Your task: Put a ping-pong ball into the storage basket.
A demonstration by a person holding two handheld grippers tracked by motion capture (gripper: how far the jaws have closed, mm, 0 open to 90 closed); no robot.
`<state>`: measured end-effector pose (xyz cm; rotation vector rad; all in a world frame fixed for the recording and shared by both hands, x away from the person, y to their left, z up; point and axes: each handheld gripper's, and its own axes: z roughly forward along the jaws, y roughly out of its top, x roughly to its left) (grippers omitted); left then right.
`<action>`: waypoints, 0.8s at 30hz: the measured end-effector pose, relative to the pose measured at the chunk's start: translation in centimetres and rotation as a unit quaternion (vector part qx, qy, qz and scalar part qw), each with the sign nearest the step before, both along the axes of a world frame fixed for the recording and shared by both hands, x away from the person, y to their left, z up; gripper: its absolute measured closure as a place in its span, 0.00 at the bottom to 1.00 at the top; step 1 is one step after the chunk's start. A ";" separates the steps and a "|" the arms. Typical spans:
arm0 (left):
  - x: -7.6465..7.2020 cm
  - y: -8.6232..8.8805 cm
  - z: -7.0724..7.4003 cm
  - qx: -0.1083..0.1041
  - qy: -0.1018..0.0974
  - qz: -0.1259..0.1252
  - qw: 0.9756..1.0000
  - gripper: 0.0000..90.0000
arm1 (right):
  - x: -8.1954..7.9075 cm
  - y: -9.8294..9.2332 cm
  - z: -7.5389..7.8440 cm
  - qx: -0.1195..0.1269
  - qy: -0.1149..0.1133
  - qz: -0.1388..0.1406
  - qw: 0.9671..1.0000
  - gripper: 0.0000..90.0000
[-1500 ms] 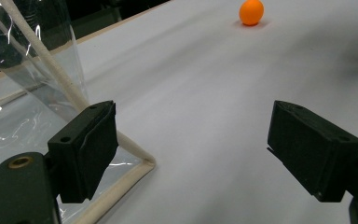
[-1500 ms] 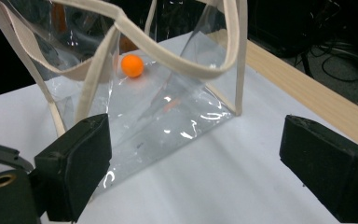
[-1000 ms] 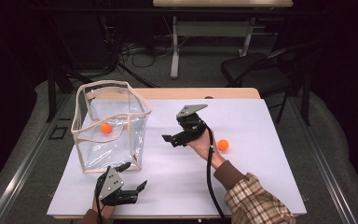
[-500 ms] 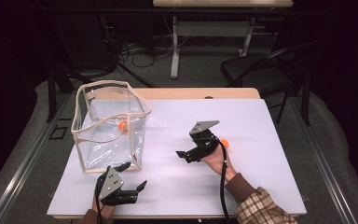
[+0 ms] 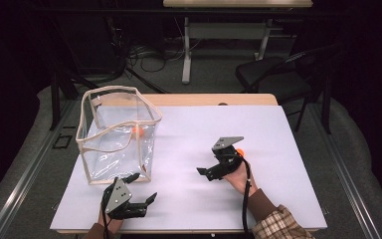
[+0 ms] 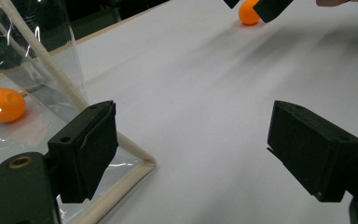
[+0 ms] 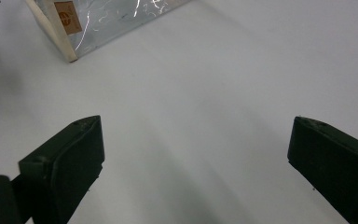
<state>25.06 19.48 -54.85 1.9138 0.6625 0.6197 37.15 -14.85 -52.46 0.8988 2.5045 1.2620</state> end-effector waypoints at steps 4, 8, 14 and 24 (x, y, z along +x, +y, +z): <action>0.0 0.0 0.0 -0.005 0.001 0.000 1.000 0.18 | -0.3 -0.4 0.1 -0.004 0.001 -0.003 1.000 0.01; 0.0 0.1 0.0 -0.004 0.001 -0.001 1.000 0.18 | -0.8 -0.6 -0.1 -0.007 0.004 -0.007 1.000 0.00; 0.0 0.1 0.0 -0.004 0.001 -0.001 1.000 0.18 | -1.2 -1.3 -0.3 -0.008 -0.003 -0.014 1.000 0.00; 0.0 0.1 0.0 -0.002 0.001 -0.002 1.000 0.18 | -1.4 -2.4 -0.5 -0.022 -0.008 -0.026 0.999 0.00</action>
